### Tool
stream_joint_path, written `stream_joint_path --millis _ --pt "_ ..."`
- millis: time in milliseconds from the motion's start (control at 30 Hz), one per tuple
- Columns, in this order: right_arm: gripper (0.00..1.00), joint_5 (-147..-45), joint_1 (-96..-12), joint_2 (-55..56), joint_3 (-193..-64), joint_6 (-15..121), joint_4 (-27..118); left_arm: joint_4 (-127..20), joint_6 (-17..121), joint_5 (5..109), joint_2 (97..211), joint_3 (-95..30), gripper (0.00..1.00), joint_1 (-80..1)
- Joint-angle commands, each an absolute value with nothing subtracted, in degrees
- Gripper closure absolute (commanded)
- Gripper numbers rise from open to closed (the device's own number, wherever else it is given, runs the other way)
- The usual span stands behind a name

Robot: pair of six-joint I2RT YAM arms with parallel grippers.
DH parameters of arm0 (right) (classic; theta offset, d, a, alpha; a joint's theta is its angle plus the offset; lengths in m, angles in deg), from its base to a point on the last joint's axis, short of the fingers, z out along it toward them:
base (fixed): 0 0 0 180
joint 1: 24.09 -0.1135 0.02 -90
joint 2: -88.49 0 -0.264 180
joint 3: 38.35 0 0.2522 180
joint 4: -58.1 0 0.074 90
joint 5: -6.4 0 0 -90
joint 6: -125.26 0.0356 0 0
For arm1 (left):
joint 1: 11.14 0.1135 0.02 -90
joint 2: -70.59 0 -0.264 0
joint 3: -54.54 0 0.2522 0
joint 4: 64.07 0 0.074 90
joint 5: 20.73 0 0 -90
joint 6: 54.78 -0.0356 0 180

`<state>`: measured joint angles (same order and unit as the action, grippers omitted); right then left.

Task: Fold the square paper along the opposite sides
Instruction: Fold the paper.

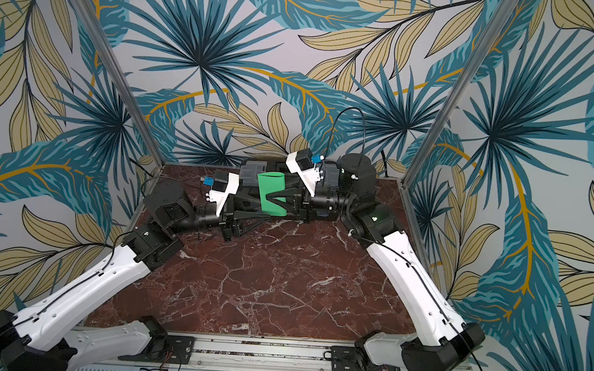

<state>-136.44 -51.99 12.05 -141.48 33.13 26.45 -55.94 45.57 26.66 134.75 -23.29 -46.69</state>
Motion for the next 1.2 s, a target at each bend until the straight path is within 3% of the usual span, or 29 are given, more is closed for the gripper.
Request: stream_joint_path --millis 0,600,833,900,1033,1167 --pt "0.82 -137.57 -52.29 11.49 -141.77 33.94 26.45 -55.14 44.80 27.21 135.00 -26.63 0.60 -46.83" --pt "0.82 -137.91 -52.24 11.58 -141.70 33.85 26.49 -54.62 44.45 29.02 135.54 -26.85 0.78 -46.83" --pt "0.82 -138.01 -52.24 11.59 -141.68 33.96 26.48 -54.44 44.10 29.88 135.38 -26.89 1.00 -46.83" --pt "0.81 -138.11 -52.28 11.68 -141.74 33.94 26.51 -54.44 43.94 30.12 135.19 -26.79 1.00 -46.83" --pt "0.69 -137.97 -52.27 12.02 -141.76 33.86 26.41 -54.07 43.44 29.90 134.89 -26.69 1.00 -46.83" --pt "0.67 -137.98 -52.23 13.04 -141.76 32.76 25.46 -53.87 43.31 30.53 134.43 -26.54 1.00 -46.83"
